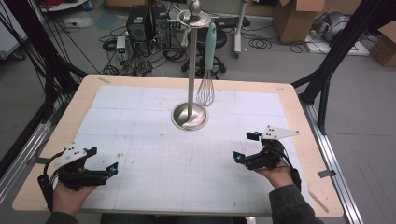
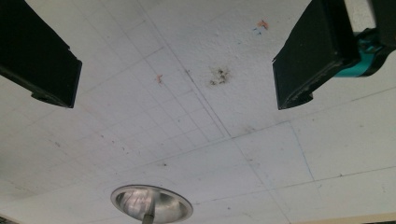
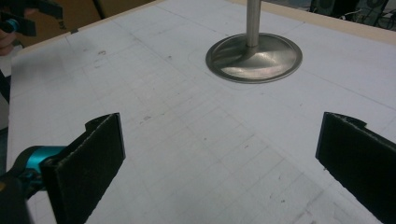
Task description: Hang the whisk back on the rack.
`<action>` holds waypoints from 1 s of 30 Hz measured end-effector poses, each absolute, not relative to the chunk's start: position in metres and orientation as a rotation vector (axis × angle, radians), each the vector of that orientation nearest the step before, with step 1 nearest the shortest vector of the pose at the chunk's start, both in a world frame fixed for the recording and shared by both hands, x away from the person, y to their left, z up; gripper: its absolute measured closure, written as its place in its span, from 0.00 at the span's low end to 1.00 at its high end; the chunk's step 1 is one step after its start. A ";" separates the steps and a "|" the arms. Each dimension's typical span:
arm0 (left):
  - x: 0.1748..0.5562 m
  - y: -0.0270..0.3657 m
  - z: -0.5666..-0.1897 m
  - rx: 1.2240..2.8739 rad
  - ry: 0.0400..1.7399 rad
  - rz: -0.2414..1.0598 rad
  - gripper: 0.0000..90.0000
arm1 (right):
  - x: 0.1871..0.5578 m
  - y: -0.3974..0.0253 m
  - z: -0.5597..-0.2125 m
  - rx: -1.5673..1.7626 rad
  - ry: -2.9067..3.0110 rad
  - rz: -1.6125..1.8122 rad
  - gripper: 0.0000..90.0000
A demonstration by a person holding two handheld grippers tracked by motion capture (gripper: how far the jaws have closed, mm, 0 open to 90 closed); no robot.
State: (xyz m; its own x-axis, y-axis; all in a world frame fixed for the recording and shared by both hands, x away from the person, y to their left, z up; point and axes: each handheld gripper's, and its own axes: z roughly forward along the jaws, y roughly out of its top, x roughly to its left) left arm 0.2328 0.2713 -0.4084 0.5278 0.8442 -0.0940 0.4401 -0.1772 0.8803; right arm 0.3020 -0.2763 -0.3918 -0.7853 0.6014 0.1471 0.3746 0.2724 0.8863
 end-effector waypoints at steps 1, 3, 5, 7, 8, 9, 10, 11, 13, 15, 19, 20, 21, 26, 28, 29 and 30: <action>0.233 0.271 -0.408 1.809 1.064 0.524 0.02 | 0.301 -0.277 -0.393 0.910 2.320 1.522 0.01; 0.233 0.270 -0.409 1.808 1.064 0.524 0.02 | 0.299 -0.280 -0.394 0.909 2.318 1.519 0.00; 0.233 0.270 -0.409 1.810 1.062 0.525 0.02 | 0.296 -0.281 -0.396 0.921 2.316 1.521 0.01; 0.233 0.270 -0.409 1.811 1.061 0.523 0.02 | 0.293 -0.284 -0.398 0.925 2.309 1.523 0.01; 0.233 0.270 -0.409 1.815 1.060 0.520 0.02 | 0.292 -0.284 -0.398 0.931 2.309 1.528 0.01; 0.232 0.270 -0.409 1.817 1.059 0.521 0.02 | 0.290 -0.285 -0.399 0.927 2.302 1.530 0.01; 0.232 0.269 -0.409 1.814 1.061 0.520 0.02 | 0.289 -0.286 -0.399 0.932 2.307 1.528 0.01; 0.232 0.270 -0.409 1.818 1.059 0.520 0.02 | 0.287 -0.286 -0.400 0.933 2.307 1.525 0.00; 0.232 0.270 -0.409 1.821 1.054 0.520 0.02 | 0.285 -0.287 -0.400 0.931 2.309 1.524 0.01; 0.232 0.269 -0.410 1.824 1.051 0.516 0.02 | 0.282 -0.289 -0.401 0.939 2.300 1.528 0.01; 0.233 0.269 -0.411 1.827 1.051 0.513 0.02 | 0.276 -0.292 -0.405 0.939 2.293 1.536 0.01; 0.233 0.269 -0.411 1.829 1.049 0.513 0.02 | 0.275 -0.292 -0.406 0.941 2.293 1.538 0.01; 0.233 0.268 -0.411 1.829 1.049 0.513 0.02 | 0.274 -0.293 -0.406 0.942 2.294 1.538 0.01; 0.233 0.268 -0.411 1.832 1.045 0.510 0.02 | 0.266 -0.295 -0.410 0.947 2.302 1.535 0.01; 0.233 0.267 -0.411 1.830 1.046 0.507 0.02 | 0.264 -0.296 -0.411 0.943 2.306 1.533 0.01; 0.233 0.267 -0.411 1.834 1.045 0.506 0.02 | 0.262 -0.296 -0.411 0.940 2.307 1.533 0.01; 0.233 0.267 -0.411 1.835 1.044 0.506 0.02 | 0.261 -0.296 -0.411 0.945 2.313 1.530 0.01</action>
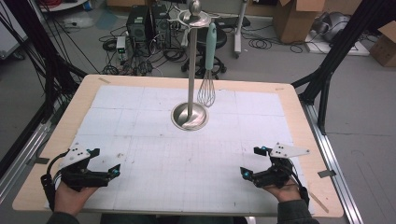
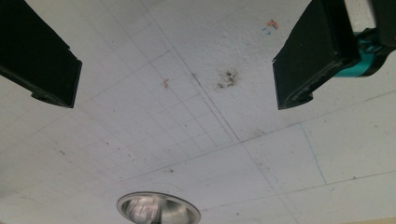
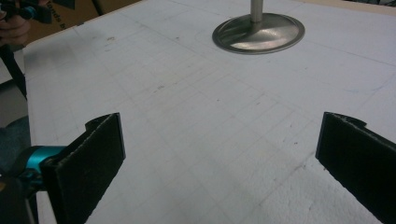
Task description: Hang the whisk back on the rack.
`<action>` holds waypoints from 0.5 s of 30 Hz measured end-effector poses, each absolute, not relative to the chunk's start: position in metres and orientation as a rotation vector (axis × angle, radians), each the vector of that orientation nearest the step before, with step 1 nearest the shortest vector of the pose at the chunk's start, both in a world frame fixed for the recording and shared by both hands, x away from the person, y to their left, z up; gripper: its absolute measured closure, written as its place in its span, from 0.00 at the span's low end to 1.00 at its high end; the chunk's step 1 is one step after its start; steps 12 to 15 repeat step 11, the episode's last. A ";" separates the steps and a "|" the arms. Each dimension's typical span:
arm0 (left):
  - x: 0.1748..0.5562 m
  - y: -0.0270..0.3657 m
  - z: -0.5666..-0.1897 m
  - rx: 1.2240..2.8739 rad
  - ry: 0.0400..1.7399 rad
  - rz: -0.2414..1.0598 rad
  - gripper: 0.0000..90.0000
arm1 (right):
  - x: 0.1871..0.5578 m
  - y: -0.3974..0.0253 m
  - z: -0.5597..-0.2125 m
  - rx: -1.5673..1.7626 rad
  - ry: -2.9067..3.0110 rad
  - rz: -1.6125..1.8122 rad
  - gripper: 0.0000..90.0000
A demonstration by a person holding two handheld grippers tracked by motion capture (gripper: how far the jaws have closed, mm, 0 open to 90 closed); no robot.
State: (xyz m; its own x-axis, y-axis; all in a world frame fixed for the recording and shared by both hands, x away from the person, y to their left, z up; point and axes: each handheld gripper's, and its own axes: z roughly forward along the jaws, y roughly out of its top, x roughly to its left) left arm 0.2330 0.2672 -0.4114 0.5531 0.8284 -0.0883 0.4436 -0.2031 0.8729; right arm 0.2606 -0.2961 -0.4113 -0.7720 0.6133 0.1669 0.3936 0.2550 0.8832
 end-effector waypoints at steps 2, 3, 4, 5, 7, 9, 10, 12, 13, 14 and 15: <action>0.233 0.267 -0.412 1.837 1.042 0.507 0.02 | 0.258 -0.296 -0.412 0.934 2.319 1.517 0.01; 0.233 0.267 -0.412 1.837 1.042 0.506 0.02 | 0.257 -0.296 -0.412 0.931 2.324 1.519 0.01; 0.233 0.267 -0.412 1.839 1.043 0.503 0.02 | 0.256 -0.296 -0.412 0.928 2.325 1.515 0.01; 0.233 0.267 -0.412 1.843 1.041 0.501 0.02 | 0.256 -0.295 -0.412 0.921 2.328 1.516 0.01; 0.234 0.266 -0.413 1.845 1.038 0.503 0.02 | 0.256 -0.294 -0.412 0.921 2.331 1.516 0.01; 0.234 0.266 -0.413 1.845 1.039 0.500 0.02 | 0.258 -0.294 -0.412 0.913 2.331 1.511 0.01; 0.234 0.266 -0.413 1.843 1.039 0.499 0.02 | 0.258 -0.294 -0.412 0.914 2.331 1.510 0.01; 0.235 0.266 -0.413 1.845 1.040 0.497 0.02 | 0.259 -0.294 -0.413 0.912 2.330 1.512 0.01; 0.235 0.266 -0.413 1.845 1.040 0.497 0.02 | 0.259 -0.294 -0.413 0.912 2.330 1.512 0.01; 0.235 0.266 -0.413 1.845 1.040 0.497 0.02 | 0.259 -0.294 -0.413 0.912 2.330 1.512 0.01; 0.235 0.266 -0.413 1.845 1.040 0.497 0.02 | 0.259 -0.294 -0.413 0.912 2.330 1.512 0.01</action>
